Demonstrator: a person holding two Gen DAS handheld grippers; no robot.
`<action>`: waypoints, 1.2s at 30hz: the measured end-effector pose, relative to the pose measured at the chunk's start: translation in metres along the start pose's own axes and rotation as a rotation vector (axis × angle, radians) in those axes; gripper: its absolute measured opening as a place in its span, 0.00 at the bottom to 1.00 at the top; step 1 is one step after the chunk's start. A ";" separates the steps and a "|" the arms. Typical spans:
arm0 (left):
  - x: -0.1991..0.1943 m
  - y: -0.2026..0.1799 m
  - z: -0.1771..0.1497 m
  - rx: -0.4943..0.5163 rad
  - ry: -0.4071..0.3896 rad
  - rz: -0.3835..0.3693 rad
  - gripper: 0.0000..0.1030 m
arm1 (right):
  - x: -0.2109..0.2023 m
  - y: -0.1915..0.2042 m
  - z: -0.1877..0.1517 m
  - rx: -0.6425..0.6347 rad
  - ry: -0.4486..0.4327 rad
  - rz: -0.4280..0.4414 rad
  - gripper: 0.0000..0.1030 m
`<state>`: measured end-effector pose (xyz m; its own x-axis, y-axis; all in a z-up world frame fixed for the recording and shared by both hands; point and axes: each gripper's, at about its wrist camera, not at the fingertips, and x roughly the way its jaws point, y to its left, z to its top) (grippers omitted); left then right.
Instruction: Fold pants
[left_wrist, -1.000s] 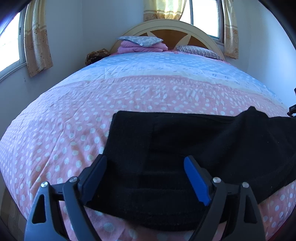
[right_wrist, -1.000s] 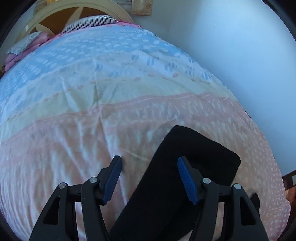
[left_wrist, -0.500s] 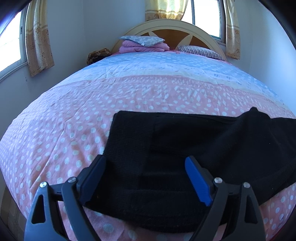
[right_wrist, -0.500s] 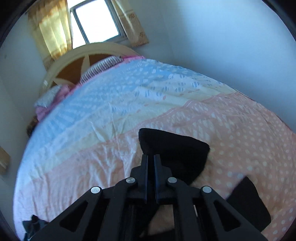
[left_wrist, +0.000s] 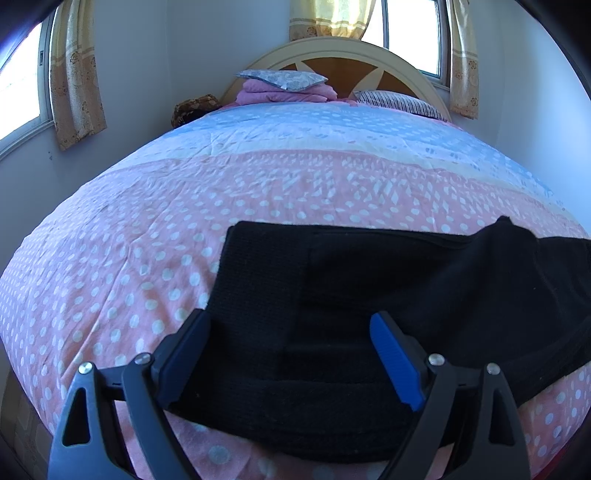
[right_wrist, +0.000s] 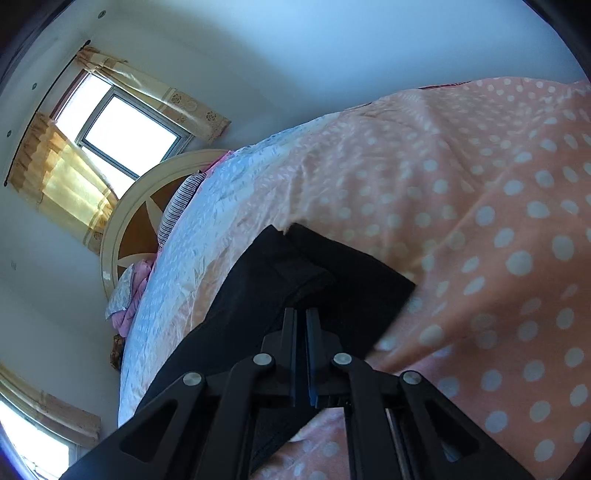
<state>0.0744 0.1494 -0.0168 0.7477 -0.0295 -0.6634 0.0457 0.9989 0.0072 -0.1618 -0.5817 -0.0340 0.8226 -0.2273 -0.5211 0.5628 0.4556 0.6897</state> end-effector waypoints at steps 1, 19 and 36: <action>-0.004 0.000 0.002 -0.005 0.002 -0.011 0.87 | -0.003 -0.002 0.000 0.010 -0.020 -0.019 0.05; -0.084 -0.236 0.005 0.268 0.016 -0.660 0.87 | 0.035 0.122 -0.119 -0.067 0.332 0.458 0.82; -0.092 -0.239 -0.020 0.240 0.009 -0.726 0.87 | 0.114 0.193 -0.192 -0.164 0.531 0.469 0.11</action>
<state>-0.0185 -0.0858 0.0270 0.4703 -0.6741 -0.5696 0.6669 0.6942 -0.2709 0.0248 -0.3546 -0.0568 0.8010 0.4531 -0.3914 0.1066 0.5354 0.8379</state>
